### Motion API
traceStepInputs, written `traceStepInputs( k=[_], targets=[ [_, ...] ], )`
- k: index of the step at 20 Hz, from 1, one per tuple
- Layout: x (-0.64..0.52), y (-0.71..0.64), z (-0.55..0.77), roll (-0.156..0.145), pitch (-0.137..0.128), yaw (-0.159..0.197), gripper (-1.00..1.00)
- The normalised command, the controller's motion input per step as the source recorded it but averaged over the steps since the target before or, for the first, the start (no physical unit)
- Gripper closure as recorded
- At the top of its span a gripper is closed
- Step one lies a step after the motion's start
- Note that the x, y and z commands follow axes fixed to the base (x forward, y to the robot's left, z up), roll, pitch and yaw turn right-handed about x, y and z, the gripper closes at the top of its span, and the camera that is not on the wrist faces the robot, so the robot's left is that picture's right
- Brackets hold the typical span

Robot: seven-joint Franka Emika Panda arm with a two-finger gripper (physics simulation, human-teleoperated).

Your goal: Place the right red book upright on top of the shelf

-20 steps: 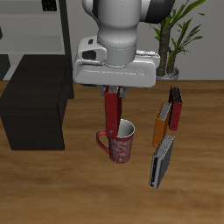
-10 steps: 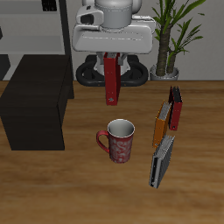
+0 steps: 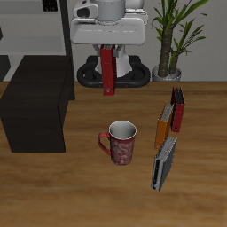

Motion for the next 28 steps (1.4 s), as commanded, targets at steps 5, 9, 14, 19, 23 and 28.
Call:
traceStepInputs(
  k=[5,9,14,19,23,28],
  targets=[
    [-0.43,-0.19,-0.08,0.038,0.012,0.018,1.0],
    [-0.42,-0.33,-0.07,0.009,0.022,-0.018,1.0],
    [-0.3,-0.28,0.05,0.041,0.015,0.006,1.0],
    [-0.2,-0.33,0.13,-0.01,-0.001,0.013,1.0],
    [-0.12,-0.32,0.17,0.005,-0.002,0.014,1.0],
    [-0.04,-0.4,0.17,-0.065,-0.006,0.001,1.0]
  ],
)
